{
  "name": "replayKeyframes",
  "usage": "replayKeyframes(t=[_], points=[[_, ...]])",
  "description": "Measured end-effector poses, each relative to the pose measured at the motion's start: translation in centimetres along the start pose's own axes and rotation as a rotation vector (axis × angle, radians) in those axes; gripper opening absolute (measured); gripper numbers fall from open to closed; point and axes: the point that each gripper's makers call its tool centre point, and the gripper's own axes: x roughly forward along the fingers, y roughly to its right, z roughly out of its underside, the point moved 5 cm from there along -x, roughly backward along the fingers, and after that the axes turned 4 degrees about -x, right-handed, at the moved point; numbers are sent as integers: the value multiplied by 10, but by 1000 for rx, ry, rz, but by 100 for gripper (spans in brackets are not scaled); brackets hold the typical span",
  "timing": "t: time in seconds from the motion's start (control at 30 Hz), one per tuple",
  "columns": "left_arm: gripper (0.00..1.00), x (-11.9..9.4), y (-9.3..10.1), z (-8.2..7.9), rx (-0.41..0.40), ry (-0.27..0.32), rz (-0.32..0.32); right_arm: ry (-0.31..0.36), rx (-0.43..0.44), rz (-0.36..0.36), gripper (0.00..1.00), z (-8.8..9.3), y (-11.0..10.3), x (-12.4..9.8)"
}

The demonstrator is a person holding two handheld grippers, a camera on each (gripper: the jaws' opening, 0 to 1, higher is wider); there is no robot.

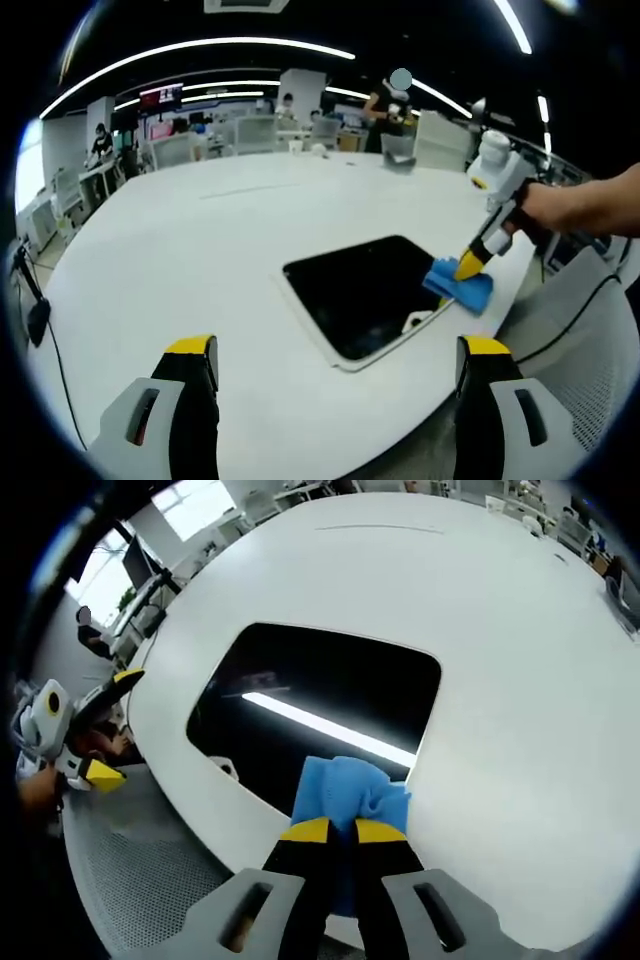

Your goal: Wipe the mirror surface with the cleaning cloth until all visible marks leave the cleaned area.

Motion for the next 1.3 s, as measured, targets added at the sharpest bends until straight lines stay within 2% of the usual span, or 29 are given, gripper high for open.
replayKeyframes(t=[0.57,0.63,1.3], points=[[99,0,-2,0,-1,3,-9,10,6,24,2,-14,8,4],[99,0,-1,0,-3,5,-6,12,27,22,2,-17,10,5],[99,0,-1,0,8,0,-5,17,17,52,2,-55,30,14]])
